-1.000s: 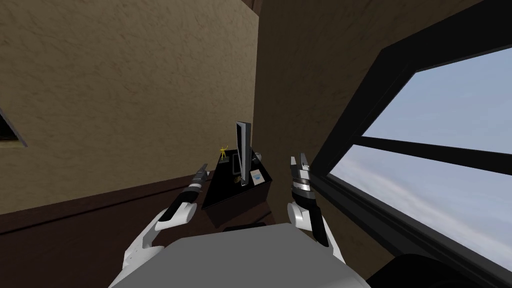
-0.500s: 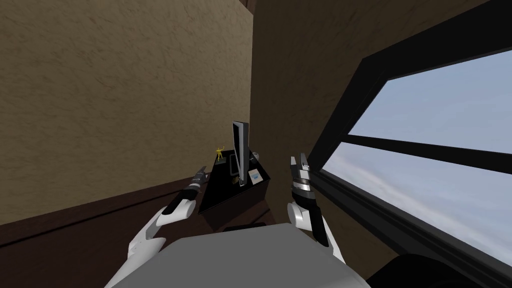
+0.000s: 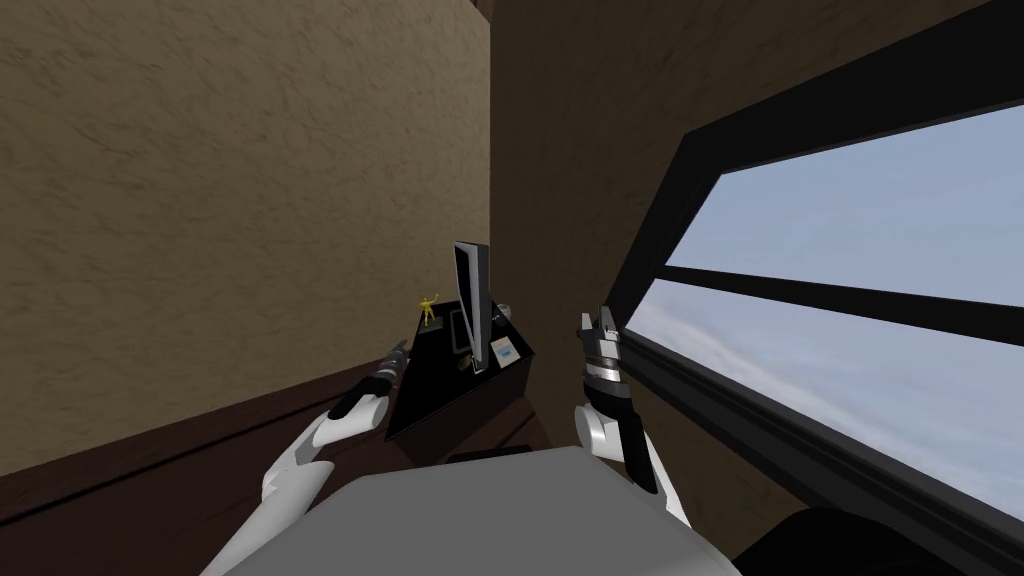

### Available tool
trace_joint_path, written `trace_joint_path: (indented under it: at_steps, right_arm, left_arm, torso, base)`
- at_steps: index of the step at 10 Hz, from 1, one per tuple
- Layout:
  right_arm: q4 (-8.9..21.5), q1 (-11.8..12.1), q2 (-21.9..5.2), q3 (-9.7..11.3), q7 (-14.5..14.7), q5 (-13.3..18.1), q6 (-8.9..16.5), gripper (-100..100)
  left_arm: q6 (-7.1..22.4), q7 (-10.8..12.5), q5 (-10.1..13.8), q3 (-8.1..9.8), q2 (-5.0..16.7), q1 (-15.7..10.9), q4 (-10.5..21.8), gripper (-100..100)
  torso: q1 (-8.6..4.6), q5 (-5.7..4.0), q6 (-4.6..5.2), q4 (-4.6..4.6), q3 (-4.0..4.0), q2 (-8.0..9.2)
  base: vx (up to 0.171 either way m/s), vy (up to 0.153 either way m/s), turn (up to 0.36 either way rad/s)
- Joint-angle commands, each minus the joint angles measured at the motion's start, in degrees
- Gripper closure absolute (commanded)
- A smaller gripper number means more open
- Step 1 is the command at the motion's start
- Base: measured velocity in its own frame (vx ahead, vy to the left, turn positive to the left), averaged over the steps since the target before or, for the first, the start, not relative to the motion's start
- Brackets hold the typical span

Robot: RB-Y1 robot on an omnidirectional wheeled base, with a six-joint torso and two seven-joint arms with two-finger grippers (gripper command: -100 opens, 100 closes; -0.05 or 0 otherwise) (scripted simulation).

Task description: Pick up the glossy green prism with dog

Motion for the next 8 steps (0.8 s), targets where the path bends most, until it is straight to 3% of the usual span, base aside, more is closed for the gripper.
trace_joint_path:
  at_steps: [1, 2, 3, 4, 5, 7, 8]
  right_arm:
    - [0.0, 0.0, 0.0, 0.0, 0.0, 0.0, 0.0, 0]
    - [0.0, 0.01, 0.0, 0.0, 0.0, 0.0, 0.0, 0]
    - [0.0, 0.01, 0.0, -0.01, 0.0, 0.0, 0.0, 0]
    - [0.0, 0.0, 0.0, 0.0, 0.0, 0.0, 0.0, 0]
    - [0.0, 0.01, 0.0, 0.0, 0.0, 0.0, 0.0, 0]
    - [0.0, 0.01, 0.0, 0.0, 0.0, 0.0, 0.0, 0]
    - [0.0, 0.01, 0.0, -0.01, 0.0, 0.0, 0.0, 0]
  left_arm:
    - [2.76, 0.25, 0.16, 0.62, -0.05, -0.81, 2.28, -100]
    - [2.76, 0.25, 0.16, 0.62, -0.05, -0.81, 2.28, -100]
    - [4.65, 0.88, 0.81, 1.73, 0.58, -2.63, 5.64, -100]
    - [6.11, 0.88, 0.81, 1.73, 0.58, -2.63, 5.78, -100]
    - [7.99, 1.48, 1.41, 2.83, 1.2, -4.46, 8.28, -100]
    - [9.51, 1.48, 1.41, 2.83, 1.2, -4.46, 9.24, -100]
    - [12.24, 2.03, 1.94, 3.94, 1.79, -6.3, 11.32, -100]
  torso:
    - [0.0, 0.0, 0.0, 0.0, 0.0, 0.0]
    - [-0.02, 0.0, -0.04, -0.01, -0.01, -0.01]
    - [-0.07, -0.02, -0.06, 0.0, 0.0, 0.0]
    - [-0.09, -0.02, 0.0, 0.0, -0.01, -0.01]
    - [-0.07, -0.02, -0.04, -0.01, -0.01, -0.02]
    - [-0.07, -0.01, -0.05, -0.01, -0.01, -0.02]
    - [-0.08, -0.02, -0.06, -0.01, -0.01, -0.02]
  base:
    - [-0.002, 0.021, -0.11]
    - [-0.001, 0.007, 0.02]
    - [0.0, 0.003, -0.178]
    - [0.0, 0.01, -0.131]
    - [0.003, 0.007, -0.198]
    - [0.003, 0.007, -0.045]
    - [0.007, -0.003, -0.155]
